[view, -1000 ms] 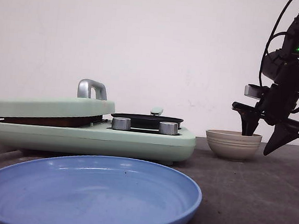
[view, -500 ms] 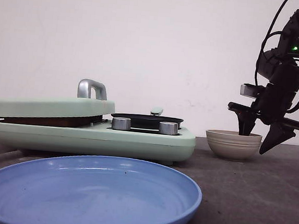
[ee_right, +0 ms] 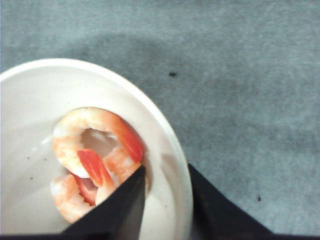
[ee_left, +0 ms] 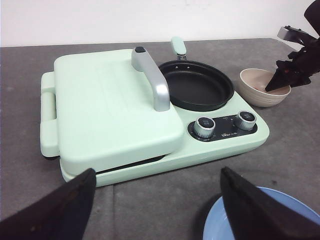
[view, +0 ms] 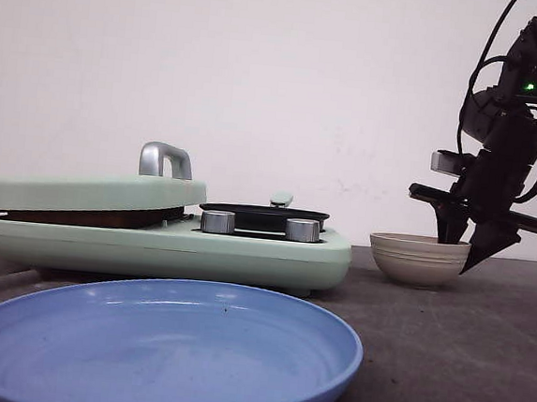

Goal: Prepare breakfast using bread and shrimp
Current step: 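Lower the right gripper onto the bowl rim and grasp it, then lift the bowl with the right gripper over the frying pan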

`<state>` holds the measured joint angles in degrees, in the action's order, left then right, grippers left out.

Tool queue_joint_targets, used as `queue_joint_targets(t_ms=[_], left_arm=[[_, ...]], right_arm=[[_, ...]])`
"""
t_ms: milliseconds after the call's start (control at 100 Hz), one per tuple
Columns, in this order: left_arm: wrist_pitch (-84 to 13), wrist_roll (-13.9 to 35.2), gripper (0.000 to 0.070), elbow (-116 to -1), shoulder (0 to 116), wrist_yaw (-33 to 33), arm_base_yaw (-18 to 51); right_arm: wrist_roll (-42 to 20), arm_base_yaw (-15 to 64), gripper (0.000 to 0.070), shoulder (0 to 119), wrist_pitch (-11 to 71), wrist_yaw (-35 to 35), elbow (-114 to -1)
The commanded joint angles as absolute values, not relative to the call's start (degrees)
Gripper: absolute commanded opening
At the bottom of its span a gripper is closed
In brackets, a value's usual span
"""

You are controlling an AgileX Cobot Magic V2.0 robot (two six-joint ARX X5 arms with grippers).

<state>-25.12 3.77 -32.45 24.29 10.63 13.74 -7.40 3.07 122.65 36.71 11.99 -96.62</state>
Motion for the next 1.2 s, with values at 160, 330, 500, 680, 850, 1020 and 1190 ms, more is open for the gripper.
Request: queue_joint_targets(t_ms=[160,330,500,680,850,1020,1190], left_arm=[[-24.71,3.44,0.0423,-32.6,24.29,10.48,13.85],[-24.71,3.44,0.0423,-32.6,24.29,10.48,13.85],[-24.71,3.44,0.0423,-32.6,24.29,10.48,13.85],[-24.69,3.44,0.0423,-32.6,24.29,10.48,13.85],[-24.71,3.44,0.0423,-32.6,24.29,10.48,13.85],[-24.69,3.42,0.0423,-32.6,24.29,10.46,13.85],[-24.69,3.42,0.0423,-32.6,24.29,10.31,13.85]], right_arm=[[-6.79,3.31,0.0063,124.4,36.4,11.97,-97.93],[-6.59,3.31,0.0008,124.4,36.62,11.97,-97.93],[-6.61,3.31,0.0004,124.4,36.62,11.94,-97.93],[-6.87,3.29,0.0004,124.4,36.51,11.99,-97.93],[-7.77,3.29,0.0004,124.38,36.49,12.88,-97.95],[-9.28,3.38,0.0004,123.94,35.99,15.64,-98.0],[-10.09,3.53,0.0004,121.95,34.22,15.66,-98.02]])
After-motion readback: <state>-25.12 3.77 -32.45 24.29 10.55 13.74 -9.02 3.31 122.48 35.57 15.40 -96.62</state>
